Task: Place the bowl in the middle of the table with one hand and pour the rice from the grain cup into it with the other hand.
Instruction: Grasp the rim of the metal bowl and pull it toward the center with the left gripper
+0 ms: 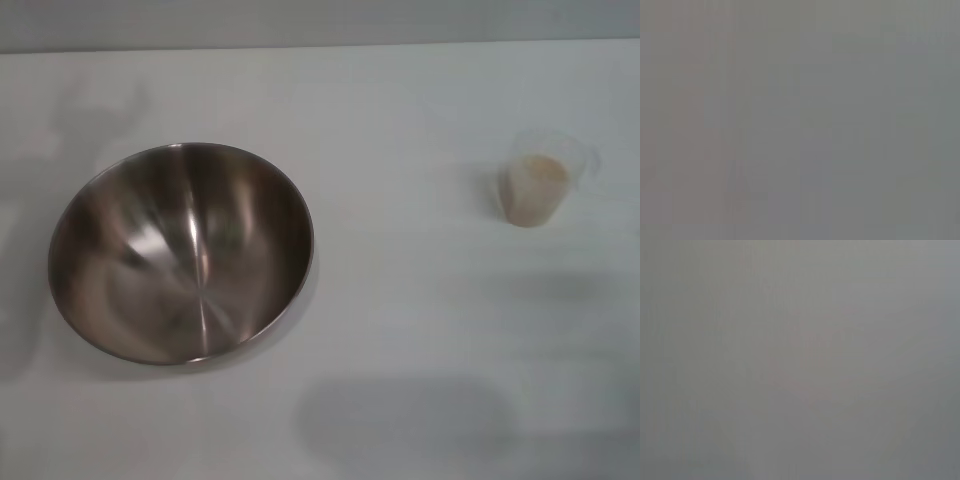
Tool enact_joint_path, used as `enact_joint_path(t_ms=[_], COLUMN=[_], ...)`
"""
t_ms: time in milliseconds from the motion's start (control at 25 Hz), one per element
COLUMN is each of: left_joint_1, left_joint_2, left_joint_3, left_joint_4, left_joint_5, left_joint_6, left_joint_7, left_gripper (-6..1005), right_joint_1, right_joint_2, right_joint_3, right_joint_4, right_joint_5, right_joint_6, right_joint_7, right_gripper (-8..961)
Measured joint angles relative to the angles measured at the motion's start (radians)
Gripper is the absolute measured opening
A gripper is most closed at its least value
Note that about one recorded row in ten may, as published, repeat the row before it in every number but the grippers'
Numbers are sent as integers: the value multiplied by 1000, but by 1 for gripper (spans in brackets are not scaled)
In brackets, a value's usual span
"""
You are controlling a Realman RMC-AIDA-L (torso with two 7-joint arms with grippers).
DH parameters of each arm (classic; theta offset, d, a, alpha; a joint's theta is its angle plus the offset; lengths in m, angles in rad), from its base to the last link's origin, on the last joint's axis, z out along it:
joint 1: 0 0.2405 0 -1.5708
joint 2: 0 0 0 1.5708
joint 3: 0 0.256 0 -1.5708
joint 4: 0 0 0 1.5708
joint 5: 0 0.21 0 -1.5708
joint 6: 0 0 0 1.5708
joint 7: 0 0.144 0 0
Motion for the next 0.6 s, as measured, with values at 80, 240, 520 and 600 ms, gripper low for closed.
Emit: enact_joint_path(t_ms=[80,240,520,600], left_joint_1=[-36,-94,-148,-175], left_joint_2=[1,0,1,1], left_joint_3=[-56,-120,-181,-229], left_joint_4=[-5,-22,-97,-106], left_joint_5=[-30,-3,123,125], left_joint_6=[-169,-386,-660,-767], left_joint_7=[-12,37,62,59], left_gripper=[857,858,858,858], right_joint_1=[0,1,-4,-5], right_joint_2=[0,0,0,0], right_joint_3=[0,0,0,0], right_joint_4=[0,0,0,0], right_joint_5=[0,0,0,0], right_joint_6=[0,0,1,1], right_joint_7=[0,0,0,0], right_gripper=[833,833,834,834])
